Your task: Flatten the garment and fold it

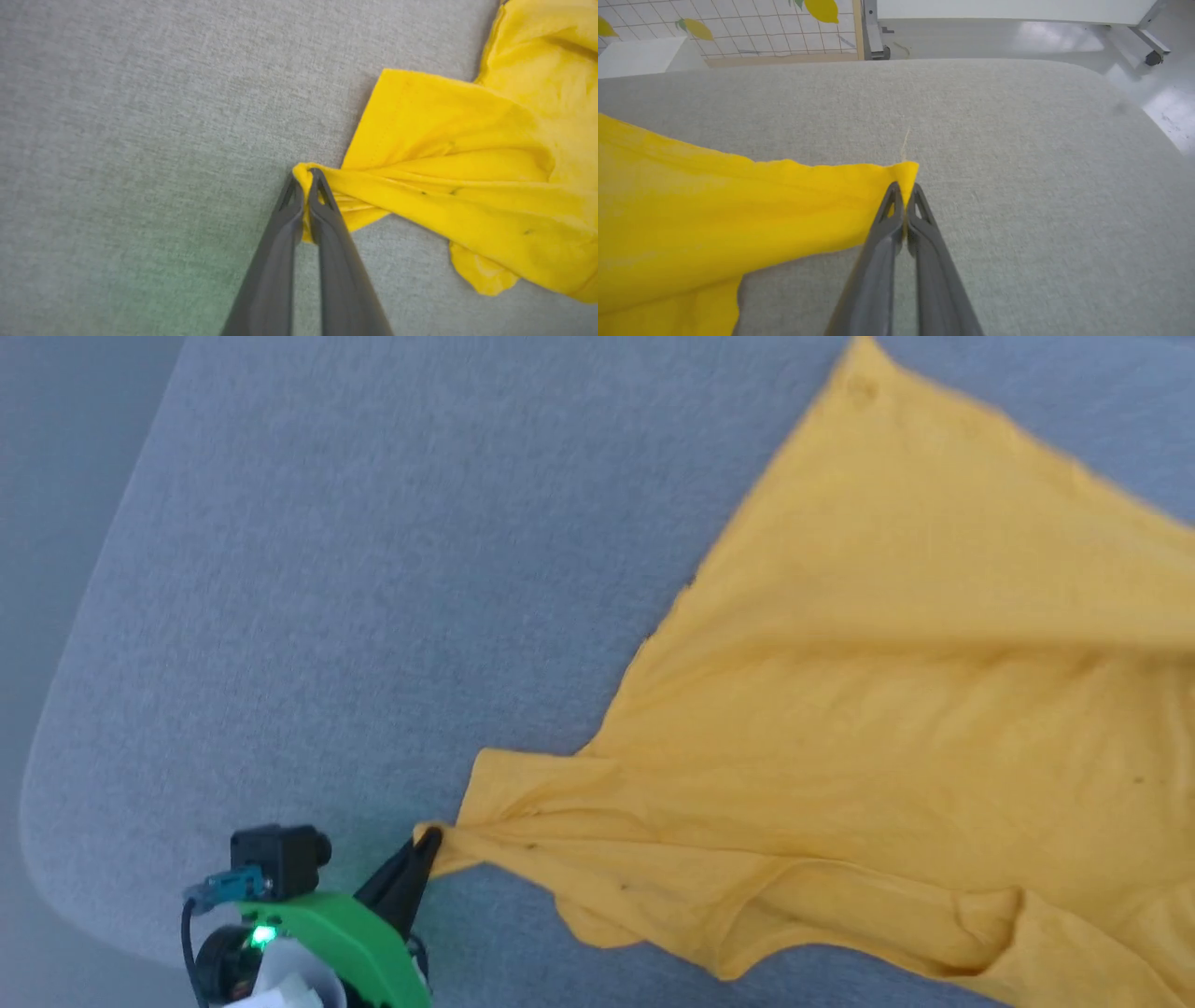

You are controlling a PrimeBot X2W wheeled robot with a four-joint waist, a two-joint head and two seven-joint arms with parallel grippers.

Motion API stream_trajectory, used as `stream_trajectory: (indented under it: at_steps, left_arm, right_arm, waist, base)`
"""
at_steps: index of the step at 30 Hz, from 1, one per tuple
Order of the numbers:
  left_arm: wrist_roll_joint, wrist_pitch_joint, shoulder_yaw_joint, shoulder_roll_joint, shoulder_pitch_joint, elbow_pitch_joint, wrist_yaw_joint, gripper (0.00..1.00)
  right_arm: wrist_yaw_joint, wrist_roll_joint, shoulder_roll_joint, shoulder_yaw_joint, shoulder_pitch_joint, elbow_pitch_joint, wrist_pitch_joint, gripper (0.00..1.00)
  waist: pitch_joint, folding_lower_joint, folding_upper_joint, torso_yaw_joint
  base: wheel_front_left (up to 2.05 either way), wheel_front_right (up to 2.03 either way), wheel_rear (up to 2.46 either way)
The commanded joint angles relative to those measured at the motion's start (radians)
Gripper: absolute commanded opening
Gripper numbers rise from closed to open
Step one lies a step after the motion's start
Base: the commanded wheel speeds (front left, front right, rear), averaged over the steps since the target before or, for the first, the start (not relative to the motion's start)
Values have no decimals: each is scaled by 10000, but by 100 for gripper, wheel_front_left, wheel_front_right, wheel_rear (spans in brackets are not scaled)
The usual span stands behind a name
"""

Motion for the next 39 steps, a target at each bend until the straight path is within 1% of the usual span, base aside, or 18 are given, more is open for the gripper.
stream_trajectory:
  at_steps: [1,5,6,7,11,13,16,17,18,19,20,23,26,29,32,36,39]
  left_arm:
    - [70,133,49,140,251,23,126,0]
    - [8,293,86,256,521,-226,235,0]
    - [2,379,123,326,699,-343,352,0]
    - [14,421,114,355,742,-386,383,0]
    - [1,529,97,399,790,-518,450,0]
    - [4,576,79,421,791,-558,470,0]
    - [-10,627,71,451,796,-604,495,0]
    - [-16,639,71,461,804,-612,500,0]
    - [-25,653,71,473,820,-618,507,0]
    - [-32,665,70,483,833,-620,512,0]
    - [-38,685,70,495,849,-619,526,0]
    - [-42,725,58,520,840,-631,546,0]
    - [-47,748,31,525,775,-648,542,0]
    - [-57,741,-6,506,713,-630,522,0]
    - [-86,716,-74,443,621,-579,475,0]
    - [-105,658,-126,376,488,-479,434,0]
    - [-94,629,-156,358,380,-404,409,0]
  right_arm:
    - [-13,95,229,-223,524,-229,170,0]
    - [-13,262,972,-820,1763,-561,1038,0]
    - [-13,293,1308,-1085,2490,-533,2011,0]
    - [-13,315,1398,-1165,2742,-523,2403,0]
    - [-13,497,1548,-1287,3358,-121,3981,0]
    - [-13,765,1562,-1292,3533,193,4604,0]
    - [-13,1103,1567,-1219,3616,505,4697,0]
    - [-13,1184,1567,-1178,3604,542,4580,26]
    - [-13,1303,1568,-1108,3585,638,4477,43]
    - [-13,1391,1568,-990,3582,707,4435,50]
    - [-13,1483,1569,-835,3544,706,4277,100]
    - [-13,1423,1569,-493,3282,401,3394,100]
    - [-13,1333,1570,-33,2734,-25,1930,100]
    - [-13,1275,1570,878,2195,-376,492,100]
    - [-13,1084,1567,2045,1595,-538,-937,100]
    - [-13,1025,1222,3596,786,-44,-2188,100]
    - [-13,1004,953,4346,105,791,-2523,100]
  waist:
    - [-1305,-1,0,-1117]
    - [-1652,-1,0,-1498]
    - [-1839,-1,0,-1748]
    - [-1873,-1,0,-1804]
    - [-1932,-1,0,-1937]
    - [-1948,-1,0,-1964]
    - [-1962,-1,0,-1983]
    - [-1971,-1,0,-1985]
    - [-1986,-1,0,-1988]
    - [-1996,-1,0,-1988]
    - [-2006,-1,0,-1983]
    - [-1996,-1,0,-1944]
    - [-1949,-1,0,-1865]
    - [-1883,-1,0,-1755]
    - [-1781,-1,0,-1603]
    - [-1637,-1,0,-1409]
    - [-1511,-1,0,-1268]
  base:
    - [0,0,0]
    - [0,0,0]
    - [0,0,0]
    - [0,0,0]
    - [0,0,0]
    - [0,0,0]
    - [0,0,0]
    - [0,0,0]
    - [0,0,0]
    - [0,0,0]
    - [0,0,0]
    - [0,0,0]
    - [0,0,0]
    - [0,0,0]
    - [0,0,0]
    - [0,0,0]
    - [0,0,0]
